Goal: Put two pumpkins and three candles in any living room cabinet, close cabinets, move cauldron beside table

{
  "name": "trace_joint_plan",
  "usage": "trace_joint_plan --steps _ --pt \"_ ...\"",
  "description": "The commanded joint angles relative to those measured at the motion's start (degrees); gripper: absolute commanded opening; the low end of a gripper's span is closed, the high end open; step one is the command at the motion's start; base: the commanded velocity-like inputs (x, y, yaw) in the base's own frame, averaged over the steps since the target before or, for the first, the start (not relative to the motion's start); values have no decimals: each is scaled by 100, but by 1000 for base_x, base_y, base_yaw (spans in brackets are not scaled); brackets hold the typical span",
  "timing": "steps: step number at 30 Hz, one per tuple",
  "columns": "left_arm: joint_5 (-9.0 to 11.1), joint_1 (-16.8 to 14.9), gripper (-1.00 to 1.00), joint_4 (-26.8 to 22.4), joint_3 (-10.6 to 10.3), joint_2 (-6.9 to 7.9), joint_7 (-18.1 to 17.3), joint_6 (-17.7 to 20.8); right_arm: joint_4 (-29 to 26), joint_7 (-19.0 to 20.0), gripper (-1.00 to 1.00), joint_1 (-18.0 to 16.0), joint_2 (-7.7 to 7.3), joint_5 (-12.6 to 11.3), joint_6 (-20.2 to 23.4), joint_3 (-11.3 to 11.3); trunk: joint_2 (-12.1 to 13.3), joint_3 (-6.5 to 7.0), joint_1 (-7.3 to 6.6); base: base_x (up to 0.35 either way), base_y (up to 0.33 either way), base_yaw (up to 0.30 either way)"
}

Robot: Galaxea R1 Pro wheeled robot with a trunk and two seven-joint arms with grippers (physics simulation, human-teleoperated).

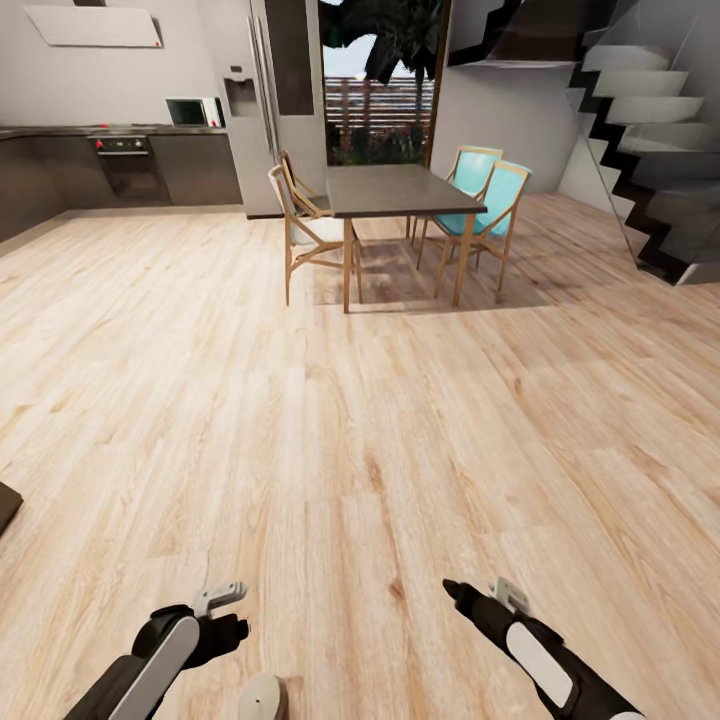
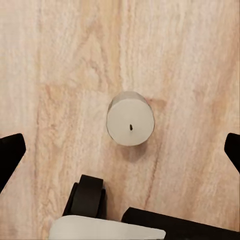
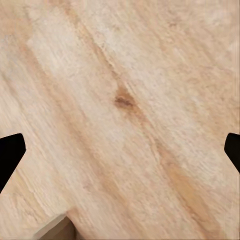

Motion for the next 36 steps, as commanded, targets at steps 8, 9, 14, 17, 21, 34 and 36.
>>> trace_joint_plan --steps 8,9,14,17,21,34,36 --pt "-158 -4 100 390 -30 5 -175 -419 -1756 -170 100 697 -102 296 121 33 -324 -148 176 0 0 0" --pt "-163 -4 100 401 -33 6 -184 -455 -2202 -294 100 873 -149 314 174 33 -365 -166 198 0 0 0" --pt "-178 -8 100 373 -36 5 -198 -508 -3916 -1531 100 1512 -303 463 350 35 -565 -256 307 0 0 0" --pt "-181 -13 100 355 -37 1 -200 -515 -4322 -2229 100 1641 -297 564 376 40 -685 -310 373 0 0 0" --pt "-177 -49 100 340 -32 -1 -200 -518 -4423 -2608 100 1693 -284 604 343 33 -846 -382 461 0 0 0" --pt "-165 -129 100 313 -38 -4 -217 -510 -4263 -2651 100 1703 -304 595 353 19 -1367 -615 747 0 0 0" --pt "-165 -128 100 307 -39 -2 -218 -509 -4251 -2667 100 1703 -293 600 341 20 -1447 -651 791 0 0 0"
